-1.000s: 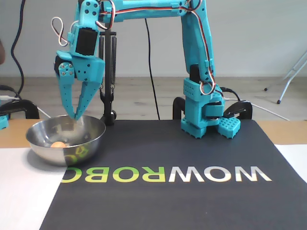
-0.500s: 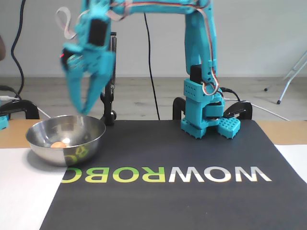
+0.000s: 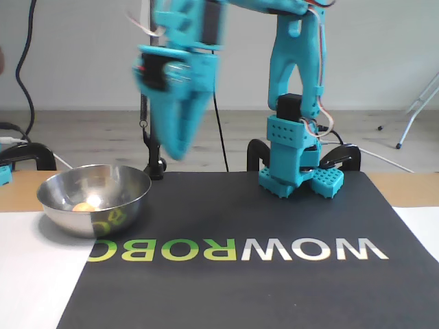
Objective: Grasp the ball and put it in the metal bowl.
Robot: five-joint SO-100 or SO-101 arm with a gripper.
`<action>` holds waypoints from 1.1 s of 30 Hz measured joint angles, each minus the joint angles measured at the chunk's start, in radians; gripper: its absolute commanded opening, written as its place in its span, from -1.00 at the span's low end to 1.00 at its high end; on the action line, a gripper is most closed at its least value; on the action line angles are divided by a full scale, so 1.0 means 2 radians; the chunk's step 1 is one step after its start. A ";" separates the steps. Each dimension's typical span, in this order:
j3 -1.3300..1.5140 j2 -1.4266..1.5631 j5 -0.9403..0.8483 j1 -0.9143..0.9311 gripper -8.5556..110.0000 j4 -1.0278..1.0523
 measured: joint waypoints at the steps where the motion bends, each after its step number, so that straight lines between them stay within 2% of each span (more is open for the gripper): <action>1: 0.000 0.000 0.000 -0.015 -0.86 0.002; 17: 0.002 0.000 0.002 -0.230 -0.86 0.005; 33: 0.133 0.009 0.016 -0.393 -0.86 -0.021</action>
